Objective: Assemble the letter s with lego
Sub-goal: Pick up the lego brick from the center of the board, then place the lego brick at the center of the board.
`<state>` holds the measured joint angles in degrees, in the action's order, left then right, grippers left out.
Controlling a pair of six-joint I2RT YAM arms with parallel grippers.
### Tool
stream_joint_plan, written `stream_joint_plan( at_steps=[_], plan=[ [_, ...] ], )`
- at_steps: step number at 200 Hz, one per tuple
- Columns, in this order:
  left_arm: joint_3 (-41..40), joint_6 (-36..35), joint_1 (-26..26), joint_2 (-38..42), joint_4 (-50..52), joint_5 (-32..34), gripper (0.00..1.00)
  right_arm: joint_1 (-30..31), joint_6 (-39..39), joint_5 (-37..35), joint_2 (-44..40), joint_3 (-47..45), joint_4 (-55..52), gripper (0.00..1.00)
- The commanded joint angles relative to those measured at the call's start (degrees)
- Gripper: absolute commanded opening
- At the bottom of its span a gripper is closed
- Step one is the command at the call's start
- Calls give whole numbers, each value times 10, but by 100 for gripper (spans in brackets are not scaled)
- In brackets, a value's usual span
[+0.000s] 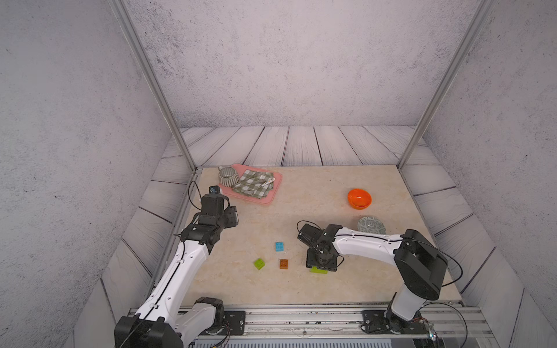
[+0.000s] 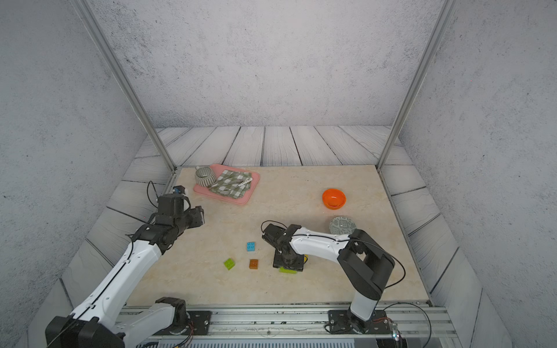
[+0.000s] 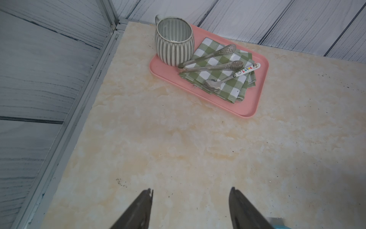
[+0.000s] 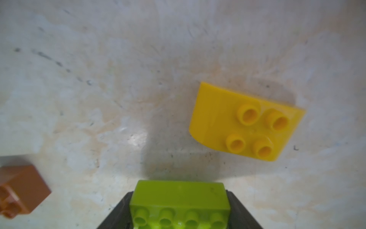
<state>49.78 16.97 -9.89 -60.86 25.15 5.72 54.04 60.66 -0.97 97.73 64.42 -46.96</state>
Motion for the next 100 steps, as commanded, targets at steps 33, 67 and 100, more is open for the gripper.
stream_joint_plan(
  at_steps=[33,67,100],
  plan=[
    [18,5,-4,-1,11,-2,67,-7,-129,-5,96,237,-143,60],
    [19,4,-5,1,14,1,67,-29,-144,15,173,292,-139,61],
    [19,6,-5,0,11,-4,67,-53,-151,25,220,318,-129,62]
  ],
)
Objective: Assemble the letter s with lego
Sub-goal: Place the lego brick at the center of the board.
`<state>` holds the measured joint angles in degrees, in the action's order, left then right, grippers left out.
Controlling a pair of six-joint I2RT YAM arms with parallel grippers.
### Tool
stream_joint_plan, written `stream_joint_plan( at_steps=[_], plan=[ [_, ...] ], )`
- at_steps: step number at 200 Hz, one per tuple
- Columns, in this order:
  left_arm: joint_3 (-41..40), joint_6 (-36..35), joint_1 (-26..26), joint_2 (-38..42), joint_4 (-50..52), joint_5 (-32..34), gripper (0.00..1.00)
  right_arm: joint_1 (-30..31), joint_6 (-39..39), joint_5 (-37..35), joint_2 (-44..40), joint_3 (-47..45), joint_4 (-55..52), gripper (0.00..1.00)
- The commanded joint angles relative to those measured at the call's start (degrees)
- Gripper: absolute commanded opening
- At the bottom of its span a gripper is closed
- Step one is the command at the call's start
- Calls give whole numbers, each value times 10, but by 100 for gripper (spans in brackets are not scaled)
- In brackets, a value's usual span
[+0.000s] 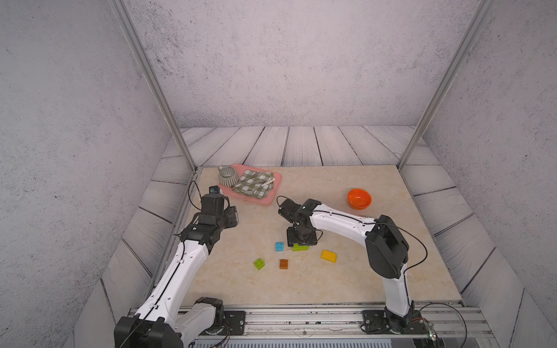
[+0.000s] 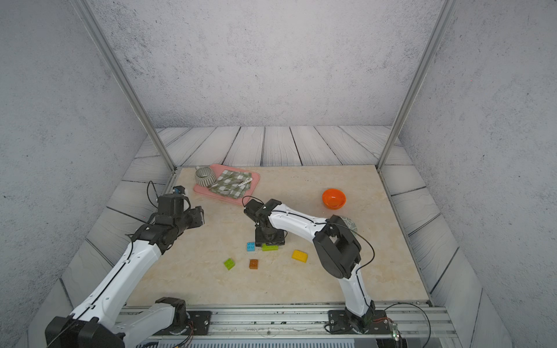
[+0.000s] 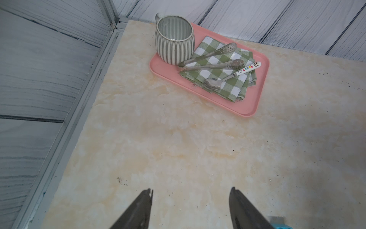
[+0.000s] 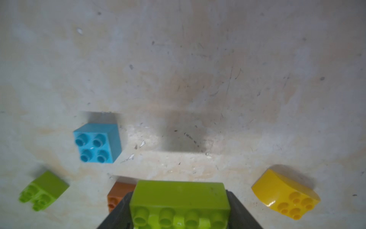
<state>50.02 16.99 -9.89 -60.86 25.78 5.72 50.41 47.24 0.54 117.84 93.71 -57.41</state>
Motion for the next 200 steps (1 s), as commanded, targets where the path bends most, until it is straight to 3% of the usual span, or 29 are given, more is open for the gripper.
stream_joint_plan(
  at_steps=[1,92,129,158,200],
  plan=[
    [16,6,-5,0,5,-4,67,-17,-17,11,20,26,-24,62],
    [16,8,-5,-1,5,-5,67,-40,-22,15,72,52,-21,68],
    [18,8,-6,-1,7,-3,67,-38,-12,-9,56,76,-61,94],
    [23,13,-6,0,14,4,67,-2,37,-9,-15,58,-78,100],
    [40,25,-6,10,49,42,67,93,95,21,-31,51,-76,92]
  ],
)
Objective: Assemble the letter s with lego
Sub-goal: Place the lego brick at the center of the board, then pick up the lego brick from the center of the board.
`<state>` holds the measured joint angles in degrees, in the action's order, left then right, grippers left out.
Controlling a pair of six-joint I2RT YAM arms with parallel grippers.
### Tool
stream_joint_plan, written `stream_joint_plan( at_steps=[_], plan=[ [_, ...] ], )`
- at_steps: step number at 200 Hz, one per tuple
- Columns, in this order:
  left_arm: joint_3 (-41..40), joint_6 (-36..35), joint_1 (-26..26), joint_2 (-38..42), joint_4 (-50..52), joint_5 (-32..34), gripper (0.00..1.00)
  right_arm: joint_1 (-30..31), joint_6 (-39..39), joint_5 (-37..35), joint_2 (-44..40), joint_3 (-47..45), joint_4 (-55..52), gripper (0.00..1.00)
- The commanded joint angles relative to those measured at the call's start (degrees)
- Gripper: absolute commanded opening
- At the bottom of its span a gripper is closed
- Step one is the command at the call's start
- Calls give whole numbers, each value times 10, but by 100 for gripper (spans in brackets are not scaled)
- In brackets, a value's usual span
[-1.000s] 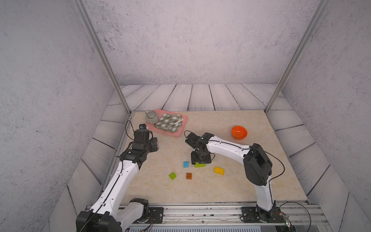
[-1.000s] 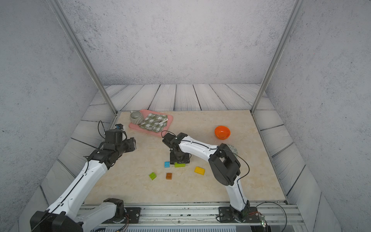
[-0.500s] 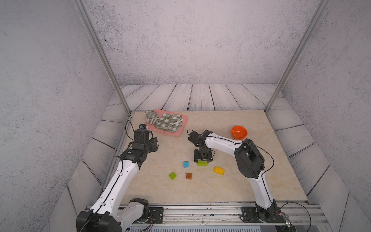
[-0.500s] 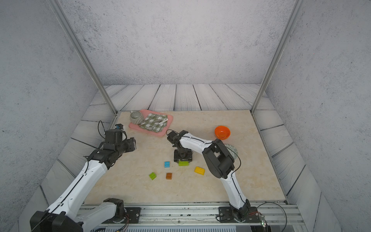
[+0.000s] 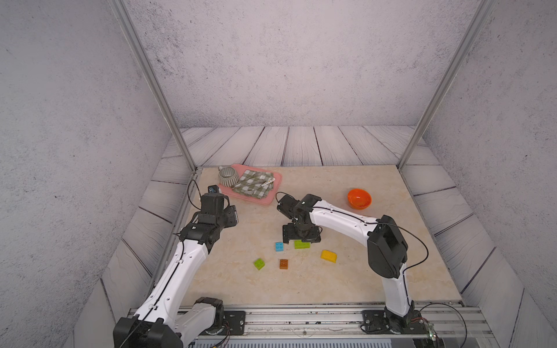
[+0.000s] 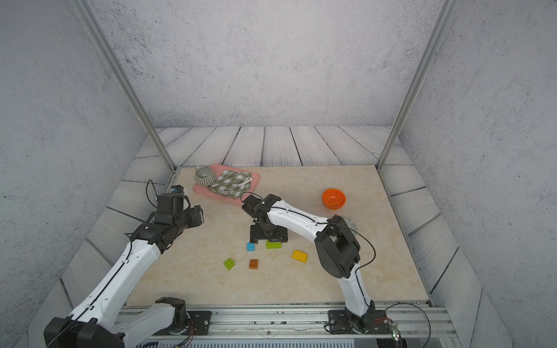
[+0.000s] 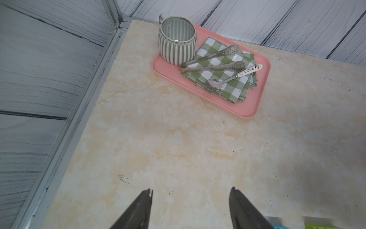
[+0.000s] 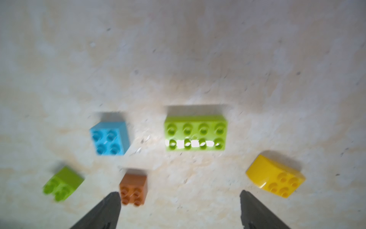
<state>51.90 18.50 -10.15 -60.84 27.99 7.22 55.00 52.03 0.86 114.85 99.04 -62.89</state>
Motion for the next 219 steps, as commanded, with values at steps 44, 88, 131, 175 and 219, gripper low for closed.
stream_joint_plan(
  at_steps=[44,88,131,175,219],
  plan=[
    [21,12,-5,11,25,26,67,63,65,32,36,-2,9,83],
    [18,11,-6,14,23,27,67,63,59,46,94,17,26,70],
    [18,11,-7,17,22,27,67,63,56,41,117,30,26,64],
    [16,11,-8,18,20,26,67,63,58,40,121,31,25,48],
    [15,10,-9,19,20,27,68,63,61,35,114,29,20,38]
  ],
)
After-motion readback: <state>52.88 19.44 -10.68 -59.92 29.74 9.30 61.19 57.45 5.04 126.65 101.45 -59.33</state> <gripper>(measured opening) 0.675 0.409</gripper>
